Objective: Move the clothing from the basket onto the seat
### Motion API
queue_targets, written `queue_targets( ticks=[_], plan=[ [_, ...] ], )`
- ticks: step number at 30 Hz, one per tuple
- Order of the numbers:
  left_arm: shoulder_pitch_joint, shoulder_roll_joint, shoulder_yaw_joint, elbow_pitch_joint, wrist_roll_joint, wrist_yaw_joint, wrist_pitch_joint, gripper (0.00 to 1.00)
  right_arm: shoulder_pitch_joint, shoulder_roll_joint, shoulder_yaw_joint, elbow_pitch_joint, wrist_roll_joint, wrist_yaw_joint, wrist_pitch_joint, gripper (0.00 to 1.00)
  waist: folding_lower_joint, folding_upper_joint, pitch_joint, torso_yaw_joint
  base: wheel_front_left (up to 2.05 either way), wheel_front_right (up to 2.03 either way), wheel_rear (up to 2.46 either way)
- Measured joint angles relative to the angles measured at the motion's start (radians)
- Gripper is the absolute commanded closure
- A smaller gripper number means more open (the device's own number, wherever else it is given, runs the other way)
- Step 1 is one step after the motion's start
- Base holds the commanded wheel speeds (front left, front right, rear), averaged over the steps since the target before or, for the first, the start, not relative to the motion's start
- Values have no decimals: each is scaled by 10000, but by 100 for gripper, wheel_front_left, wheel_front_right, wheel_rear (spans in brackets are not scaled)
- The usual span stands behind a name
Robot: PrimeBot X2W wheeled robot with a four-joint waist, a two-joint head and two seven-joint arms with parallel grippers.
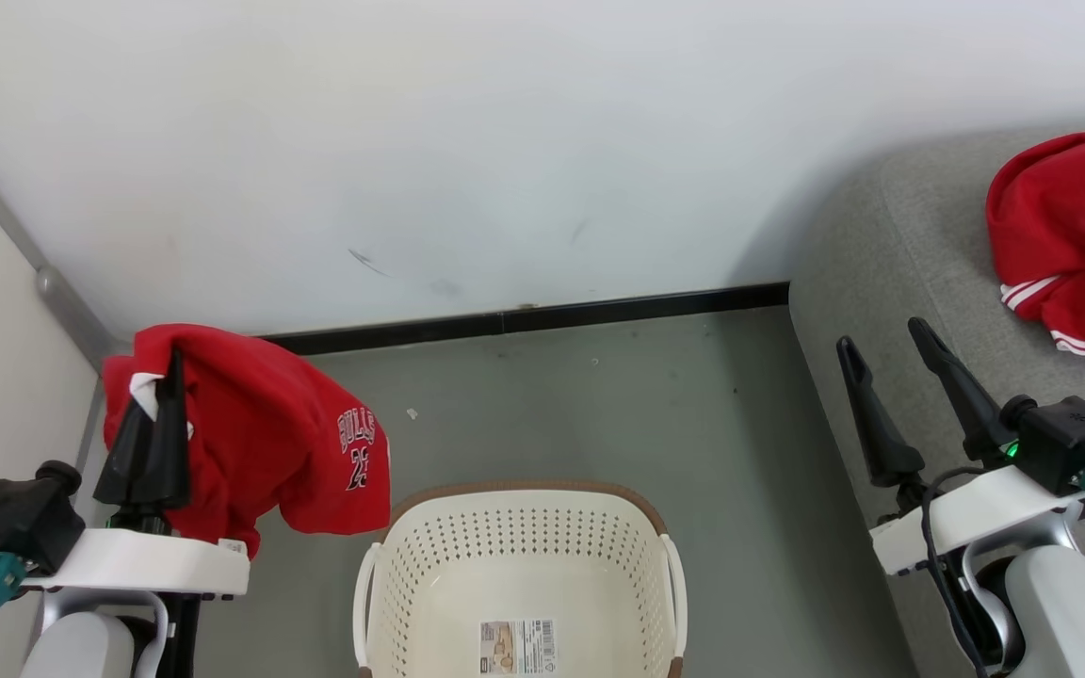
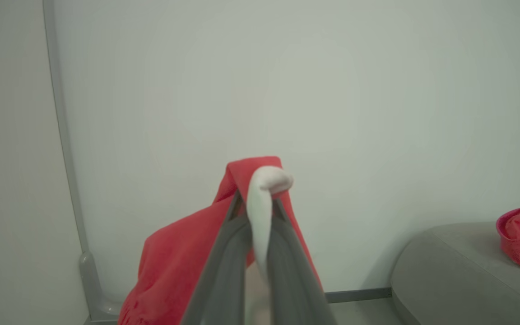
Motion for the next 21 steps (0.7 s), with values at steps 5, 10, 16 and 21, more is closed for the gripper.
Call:
queue_targets(
  ticks=[5, 10, 16, 21],
  plan=[
    [217, 36, 165, -301, -27, 127, 0, 100, 221, 12, 121, 33, 2, 0, 0, 0, 0, 0, -235, -31, 0, 0, 0],
    [516, 119, 209, -596, -27, 161, 54, 100, 379, 46, 215, 40, 13, 0, 0, 0, -1, 0, -388, -76, 0, 0, 0],
    [594, 276, 119, -1014, -19, 159, 236, 100, 394, 42, 364, 35, 111, 0, 0, 0, 0, 0, -383, -100, 0, 0, 0],
    [569, 368, -150, -1484, 84, 146, 495, 100, 395, 10, 813, 27, 268, 0, 0, 0, -1, 0, -342, -106, 0, 0, 0]
  ],
)
